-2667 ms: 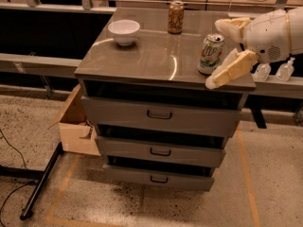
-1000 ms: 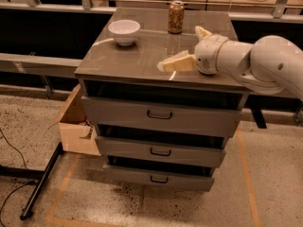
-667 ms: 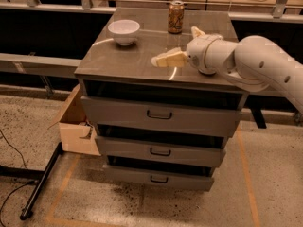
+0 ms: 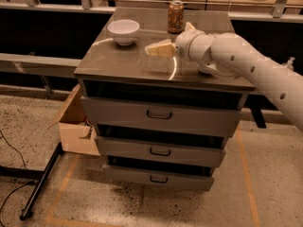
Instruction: Place orange can into white bowl
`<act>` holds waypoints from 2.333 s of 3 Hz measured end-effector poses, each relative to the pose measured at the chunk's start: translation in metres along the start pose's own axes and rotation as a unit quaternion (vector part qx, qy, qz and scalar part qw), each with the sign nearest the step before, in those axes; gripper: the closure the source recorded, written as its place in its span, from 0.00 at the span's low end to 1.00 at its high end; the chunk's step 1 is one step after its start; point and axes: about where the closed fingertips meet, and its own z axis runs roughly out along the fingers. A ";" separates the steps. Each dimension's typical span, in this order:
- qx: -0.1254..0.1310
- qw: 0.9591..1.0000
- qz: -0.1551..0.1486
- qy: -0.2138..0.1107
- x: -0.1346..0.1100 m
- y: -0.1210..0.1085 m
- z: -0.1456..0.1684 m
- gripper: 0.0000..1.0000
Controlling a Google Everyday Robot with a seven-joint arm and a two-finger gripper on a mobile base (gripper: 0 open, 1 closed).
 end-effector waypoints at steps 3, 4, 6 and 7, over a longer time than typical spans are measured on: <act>0.073 0.997 0.010 -0.011 0.006 -0.075 0.068 0.00; 0.083 0.996 0.010 -0.004 0.004 -0.090 0.085 0.00; 0.107 0.994 0.019 0.013 0.006 -0.127 0.106 0.00; 0.120 0.992 0.030 0.008 0.004 -0.139 0.116 0.00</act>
Offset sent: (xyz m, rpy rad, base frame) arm 0.1147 -0.0324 0.0018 0.0337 -0.0507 -0.1614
